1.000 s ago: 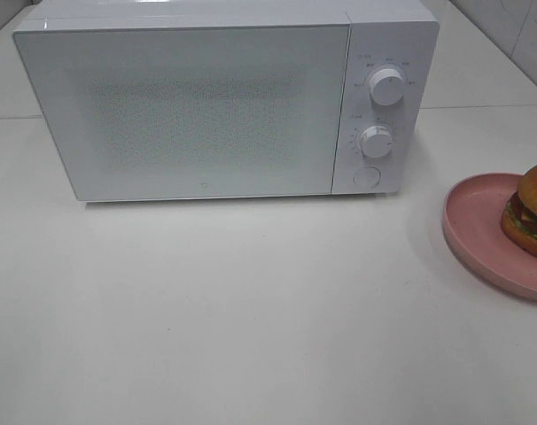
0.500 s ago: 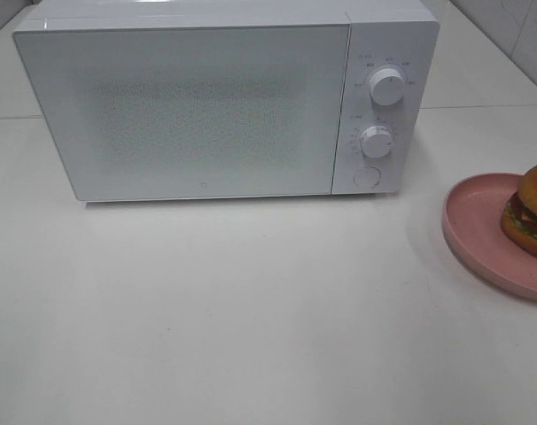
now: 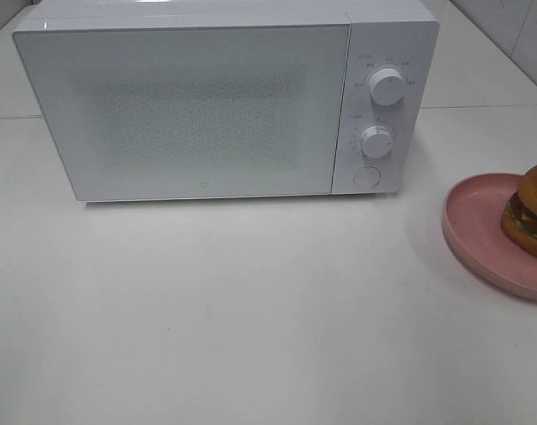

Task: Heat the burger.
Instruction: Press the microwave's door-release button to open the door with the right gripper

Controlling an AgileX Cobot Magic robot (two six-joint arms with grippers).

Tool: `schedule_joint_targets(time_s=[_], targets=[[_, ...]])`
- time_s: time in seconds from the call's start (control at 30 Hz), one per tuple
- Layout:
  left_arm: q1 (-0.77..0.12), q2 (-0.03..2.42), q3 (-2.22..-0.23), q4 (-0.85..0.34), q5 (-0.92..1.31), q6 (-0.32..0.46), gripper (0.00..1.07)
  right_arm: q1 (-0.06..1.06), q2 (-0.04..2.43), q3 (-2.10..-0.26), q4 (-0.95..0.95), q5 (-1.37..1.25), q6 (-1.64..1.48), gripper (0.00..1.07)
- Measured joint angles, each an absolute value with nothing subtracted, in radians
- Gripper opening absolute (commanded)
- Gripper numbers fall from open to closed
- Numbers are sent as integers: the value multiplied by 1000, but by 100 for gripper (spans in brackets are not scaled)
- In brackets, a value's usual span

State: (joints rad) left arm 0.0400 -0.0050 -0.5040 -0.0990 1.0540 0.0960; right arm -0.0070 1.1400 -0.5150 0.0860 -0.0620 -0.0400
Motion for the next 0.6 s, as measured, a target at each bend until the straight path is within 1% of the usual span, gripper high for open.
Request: schedule_joint_targets(time_s=[0.03, 0.13, 0.2, 0.3, 0.37, 0.47, 0.53, 0.6], targets=[[40, -5, -504, -99, 1054, 96, 0, 42, 1173, -515, 89, -113, -40, 0], [40, -5, -504, -99, 1054, 96, 0, 71, 1192, -515, 90, -133, -40, 0], [40, -5, -504, -99, 1054, 96, 0, 177, 1268, -515, 92, -215, -40, 0], [40, -5, -504, -99, 1054, 96, 0, 203, 1288, -515, 92, -234, -40, 0], [40, -5, -504, -99, 1054, 96, 0, 294, 1363, -515, 92, -309, -40, 0], [40, -5, -504, -99, 1054, 96, 0, 313, 1384, -515, 92, -327, -40, 0], [40, -5, -504, -99, 1054, 96, 0, 370, 1460, -515, 92, -394, -38, 0], [40, -5, -504, -99, 1054, 96, 0, 381, 1479, -516, 92, -409, -31, 0]])
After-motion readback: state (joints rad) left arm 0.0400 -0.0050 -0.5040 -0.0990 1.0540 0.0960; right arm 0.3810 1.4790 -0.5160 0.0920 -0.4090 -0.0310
